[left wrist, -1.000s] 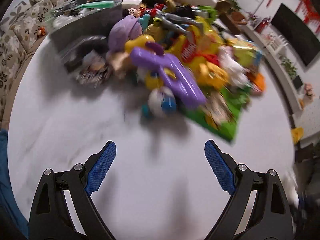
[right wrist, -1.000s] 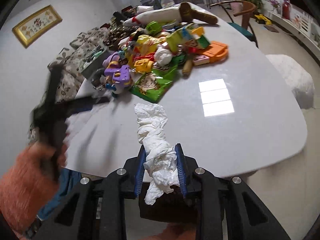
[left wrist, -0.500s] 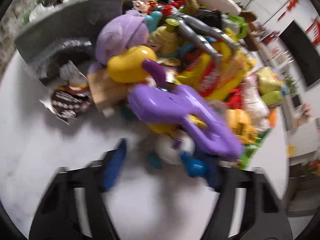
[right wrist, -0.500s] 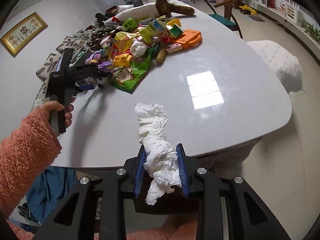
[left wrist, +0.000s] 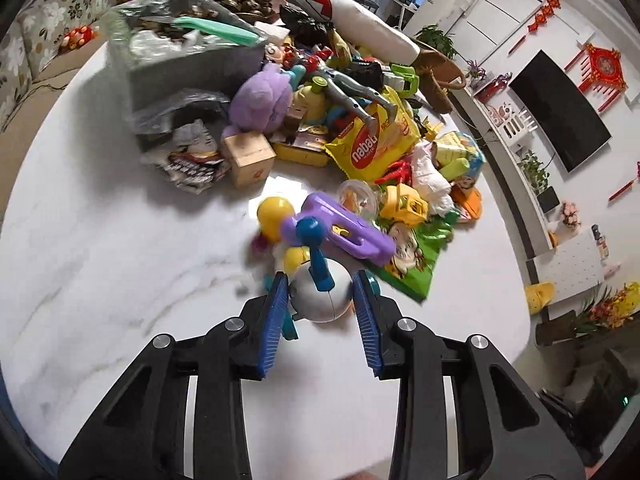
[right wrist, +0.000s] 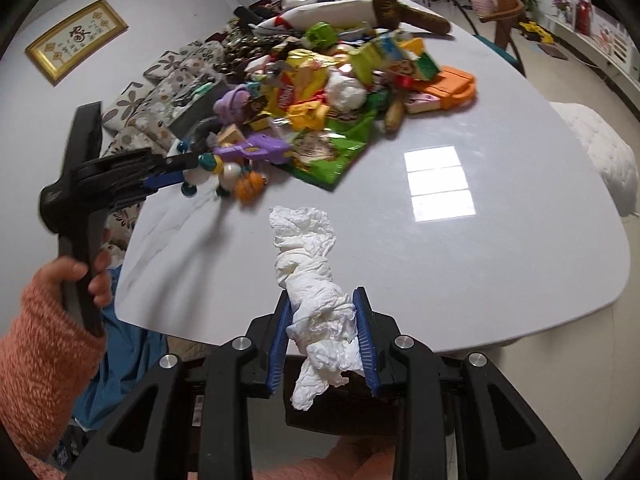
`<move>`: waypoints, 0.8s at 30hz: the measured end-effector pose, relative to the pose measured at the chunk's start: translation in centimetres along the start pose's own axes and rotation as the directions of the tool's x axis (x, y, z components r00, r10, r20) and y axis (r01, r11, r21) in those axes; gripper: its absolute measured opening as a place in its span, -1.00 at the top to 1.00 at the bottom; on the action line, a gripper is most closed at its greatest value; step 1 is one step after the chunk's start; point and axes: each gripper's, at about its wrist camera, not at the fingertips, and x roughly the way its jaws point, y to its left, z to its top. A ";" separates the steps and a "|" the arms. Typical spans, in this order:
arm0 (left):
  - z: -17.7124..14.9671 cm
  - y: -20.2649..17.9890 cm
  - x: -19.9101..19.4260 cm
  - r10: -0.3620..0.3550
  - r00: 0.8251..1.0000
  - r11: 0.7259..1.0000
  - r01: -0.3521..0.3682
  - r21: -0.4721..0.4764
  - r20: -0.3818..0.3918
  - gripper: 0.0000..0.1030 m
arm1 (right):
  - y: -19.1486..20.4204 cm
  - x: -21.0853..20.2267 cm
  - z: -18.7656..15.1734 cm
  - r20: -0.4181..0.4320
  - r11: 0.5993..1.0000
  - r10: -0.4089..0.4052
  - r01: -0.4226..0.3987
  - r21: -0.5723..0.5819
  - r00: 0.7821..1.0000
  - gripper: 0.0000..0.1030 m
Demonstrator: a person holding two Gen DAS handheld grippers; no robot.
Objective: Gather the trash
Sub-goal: 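Grasp the yellow-headed toy figure with the left gripper while the right gripper holds the tissue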
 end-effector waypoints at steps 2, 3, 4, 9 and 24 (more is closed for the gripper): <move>-0.6 0.1 -1.2 -0.007 1.000 1.000 0.007 0.008 0.007 0.36 | 0.7 0.3 0.3 -0.001 1.000 0.013 -0.013 -0.017 1.000 0.39; -1.0 0.3 -1.7 -0.013 1.000 1.000 0.013 0.007 0.008 0.36 | 1.0 0.5 0.4 -0.005 1.000 0.015 -0.015 -0.021 1.000 0.39; -1.1 0.6 -2.2 -0.023 1.000 1.000 0.023 0.001 0.011 0.37 | 1.2 0.7 0.5 -0.011 0.999 0.021 -0.022 -0.025 1.000 0.39; -2.0 1.3 -4.2 -0.054 0.997 0.998 0.055 -0.022 0.046 0.50 | 2.5 1.2 0.7 -0.020 0.998 0.027 -0.028 -0.048 0.999 0.39; -6.5 3.8 -4.2 0.079 0.997 0.994 -0.080 -0.074 -0.019 0.38 | 4.1 1.4 0.3 -0.019 0.996 0.021 -0.023 -0.087 1.000 0.38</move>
